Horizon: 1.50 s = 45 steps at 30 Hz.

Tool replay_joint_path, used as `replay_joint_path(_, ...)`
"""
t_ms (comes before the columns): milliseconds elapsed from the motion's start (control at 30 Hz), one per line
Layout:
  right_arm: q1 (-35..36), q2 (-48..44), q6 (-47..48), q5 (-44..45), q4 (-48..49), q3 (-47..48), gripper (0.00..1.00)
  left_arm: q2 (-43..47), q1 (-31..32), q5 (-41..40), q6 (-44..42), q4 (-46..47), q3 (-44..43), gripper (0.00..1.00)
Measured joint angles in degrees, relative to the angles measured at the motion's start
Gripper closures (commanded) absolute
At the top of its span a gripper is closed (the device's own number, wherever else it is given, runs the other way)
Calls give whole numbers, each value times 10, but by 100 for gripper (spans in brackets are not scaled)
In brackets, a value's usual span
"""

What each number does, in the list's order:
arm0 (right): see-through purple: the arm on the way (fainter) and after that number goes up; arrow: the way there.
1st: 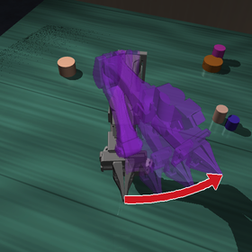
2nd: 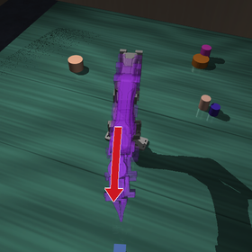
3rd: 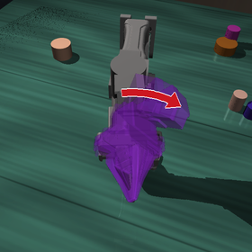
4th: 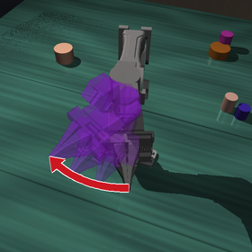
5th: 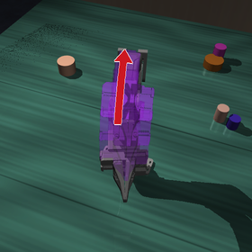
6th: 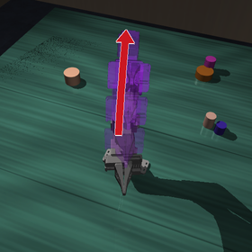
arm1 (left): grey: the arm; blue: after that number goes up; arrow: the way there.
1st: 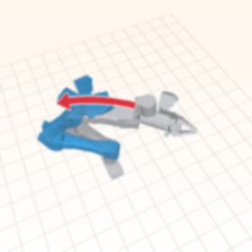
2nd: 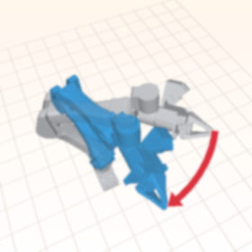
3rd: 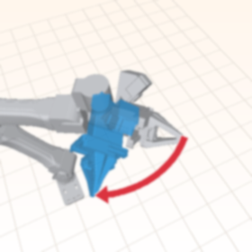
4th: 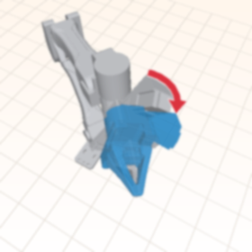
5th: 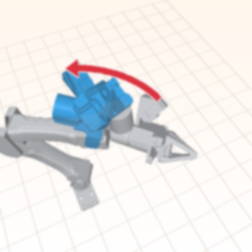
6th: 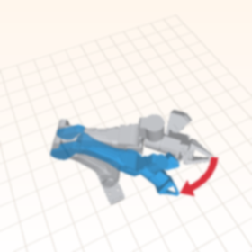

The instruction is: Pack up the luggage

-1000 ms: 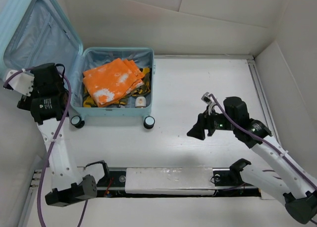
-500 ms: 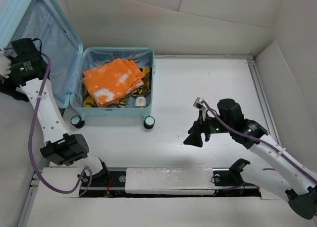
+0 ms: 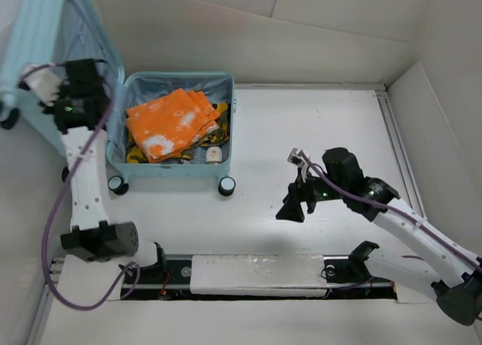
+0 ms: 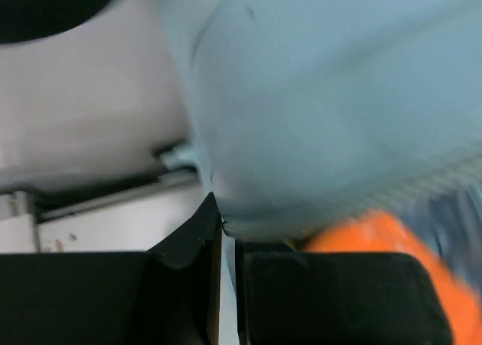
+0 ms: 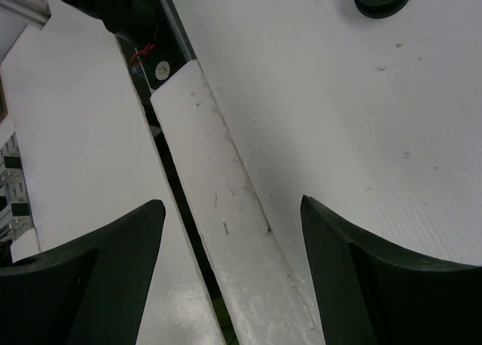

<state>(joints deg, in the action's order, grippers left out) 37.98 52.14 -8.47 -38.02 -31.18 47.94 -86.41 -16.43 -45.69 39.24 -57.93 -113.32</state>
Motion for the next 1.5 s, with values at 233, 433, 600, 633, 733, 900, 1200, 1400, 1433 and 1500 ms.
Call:
replay_joint_path(233,9,44,-1,3,3,3,21,273,356,151,31,178,418,26)
replay_joint_path(433,30,73,-8,15,13,3,21,306,381,462,-30,214,539,0)
replay_joint_path(600,33,85,-17,36,18,5,21,221,395,745,-72,222,539,0)
replay_joint_path(633,33,87,-18,42,17,8,21,208,395,798,-70,228,539,0)
replay_joint_path(733,33,94,-19,62,17,26,24,181,396,919,-38,260,535,0)
replay_joint_path(900,33,107,-20,101,7,74,24,160,395,1060,73,413,508,0)
replay_joint_path(1200,33,159,-6,167,-46,202,9,150,535,1101,1,425,508,0)
replay_joint_path(1400,30,175,-8,198,-66,253,17,116,535,1004,-126,263,481,0)
replay_joint_path(1433,29,182,-8,203,-67,267,28,113,520,993,-130,252,444,0)
replay_joint_path(1500,24,195,-8,211,-70,294,47,105,488,968,-133,256,370,0)
